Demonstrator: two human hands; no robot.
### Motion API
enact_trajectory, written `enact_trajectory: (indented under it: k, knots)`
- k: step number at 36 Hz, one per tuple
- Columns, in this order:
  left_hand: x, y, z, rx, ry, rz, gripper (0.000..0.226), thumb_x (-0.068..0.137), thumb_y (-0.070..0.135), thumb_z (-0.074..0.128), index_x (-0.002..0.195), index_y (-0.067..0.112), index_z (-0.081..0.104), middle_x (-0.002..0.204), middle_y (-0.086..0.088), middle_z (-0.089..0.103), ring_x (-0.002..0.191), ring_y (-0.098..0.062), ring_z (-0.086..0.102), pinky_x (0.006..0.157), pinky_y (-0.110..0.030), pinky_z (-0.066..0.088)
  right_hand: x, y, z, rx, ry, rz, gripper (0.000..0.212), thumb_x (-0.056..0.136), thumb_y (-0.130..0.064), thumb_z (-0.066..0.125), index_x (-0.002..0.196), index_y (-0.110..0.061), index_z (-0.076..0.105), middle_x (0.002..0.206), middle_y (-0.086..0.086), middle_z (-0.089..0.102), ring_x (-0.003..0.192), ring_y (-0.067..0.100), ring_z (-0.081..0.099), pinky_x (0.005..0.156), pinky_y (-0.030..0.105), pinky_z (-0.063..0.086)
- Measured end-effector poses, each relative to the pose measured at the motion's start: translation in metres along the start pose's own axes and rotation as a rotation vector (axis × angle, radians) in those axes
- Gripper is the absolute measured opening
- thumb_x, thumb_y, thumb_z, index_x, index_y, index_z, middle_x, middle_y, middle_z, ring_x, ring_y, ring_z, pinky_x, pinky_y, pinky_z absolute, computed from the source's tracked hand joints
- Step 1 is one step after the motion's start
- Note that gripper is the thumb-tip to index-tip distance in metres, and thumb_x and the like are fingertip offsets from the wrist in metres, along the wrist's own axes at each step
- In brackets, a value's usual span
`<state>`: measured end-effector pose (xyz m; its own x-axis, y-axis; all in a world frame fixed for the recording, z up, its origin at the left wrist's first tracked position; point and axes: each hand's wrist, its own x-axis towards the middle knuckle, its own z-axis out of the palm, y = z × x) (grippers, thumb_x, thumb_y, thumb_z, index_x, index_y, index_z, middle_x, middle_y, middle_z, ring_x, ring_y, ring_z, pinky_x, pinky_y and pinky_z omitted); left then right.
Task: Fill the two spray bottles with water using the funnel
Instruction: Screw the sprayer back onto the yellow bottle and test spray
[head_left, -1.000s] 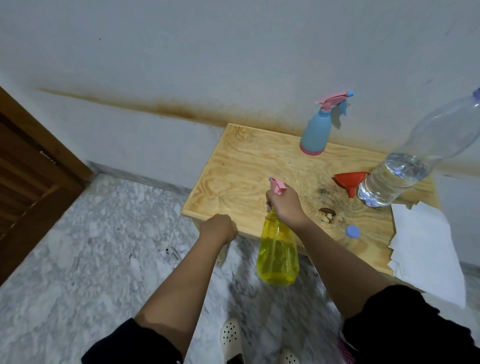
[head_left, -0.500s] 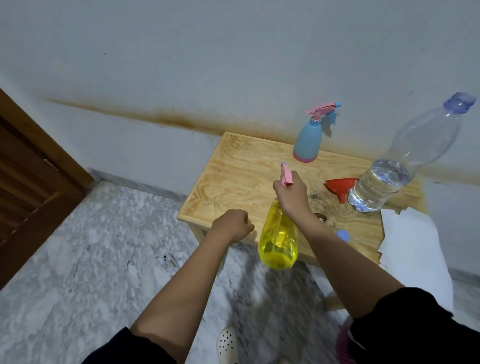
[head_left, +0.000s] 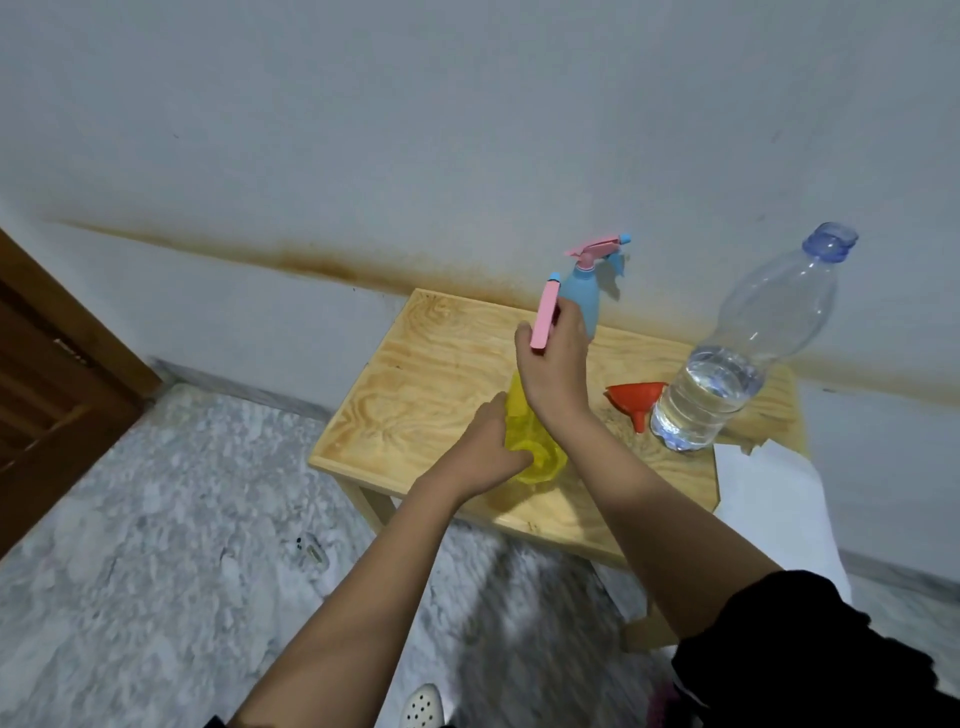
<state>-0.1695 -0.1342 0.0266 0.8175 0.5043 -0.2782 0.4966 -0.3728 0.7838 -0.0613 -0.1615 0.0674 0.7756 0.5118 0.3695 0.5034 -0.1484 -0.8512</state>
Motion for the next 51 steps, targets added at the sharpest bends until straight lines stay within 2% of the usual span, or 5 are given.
enact_trajectory:
  k: [5,11,29,38,51]
  knots:
    - [0.032,-0.002,0.002,-0.087,0.165,0.023,0.104,0.058,0.054,0.073,0.141,0.010,0.030,0.139,-0.006,0.042,0.128,-0.020,0.043,0.100,-0.039,0.043,0.021,0.003,0.012,0.001,0.055,0.000,0.036,0.089,-0.014,0.059,0.118,0.002,0.044,0.114,0.016,0.047,0.105,0.029,0.046,0.083,0.030,0.035]
    - [0.086,-0.006,-0.026,-0.151,0.196,0.138,0.053,0.069,0.027,0.082,0.109,0.019,0.047,0.110,-0.004,0.057,0.099,-0.016,0.057,0.074,-0.026,0.045,0.060,0.018,0.029,-0.053,0.039,0.000,0.052,0.082,-0.022,0.069,0.120,0.000,0.042,0.115,0.015,0.048,0.108,0.029,0.047,0.089,0.043,0.044]
    - [0.250,-0.050,-0.107,-0.064,-0.243,0.282,0.080,0.072,0.005,0.080,0.140,0.013,0.038,0.122,0.011,0.045,0.111,-0.004,0.043,0.075,0.006,0.033,0.146,0.074,0.083,-0.222,0.068,-0.004,0.062,0.069,-0.028,0.081,0.116,0.004,0.056,0.109,0.016,0.064,0.100,0.027,0.059,0.083,0.028,0.045]
    - [0.301,-0.064,-0.108,0.058,-0.171,0.256,0.084,0.065,0.037,0.085,0.133,0.016,0.040,0.127,-0.004,0.041,0.113,-0.017,0.046,0.092,-0.034,0.048,0.164,0.077,0.105,-0.221,0.288,0.064,0.054,0.070,-0.032,0.078,0.108,0.001,0.059,0.098,0.013,0.065,0.090,0.026,0.060,0.077,0.041,0.052]
    - [0.299,-0.084,-0.115,-0.151,-0.079,0.282,0.073,0.072,0.023,0.082,0.134,0.022,0.044,0.127,0.002,0.054,0.115,-0.015,0.052,0.097,-0.030,0.047,0.163,0.081,0.114,-0.225,0.356,0.118,0.060,0.071,-0.036,0.080,0.114,-0.001,0.060,0.105,0.013,0.066,0.097,0.025,0.060,0.082,0.041,0.054]
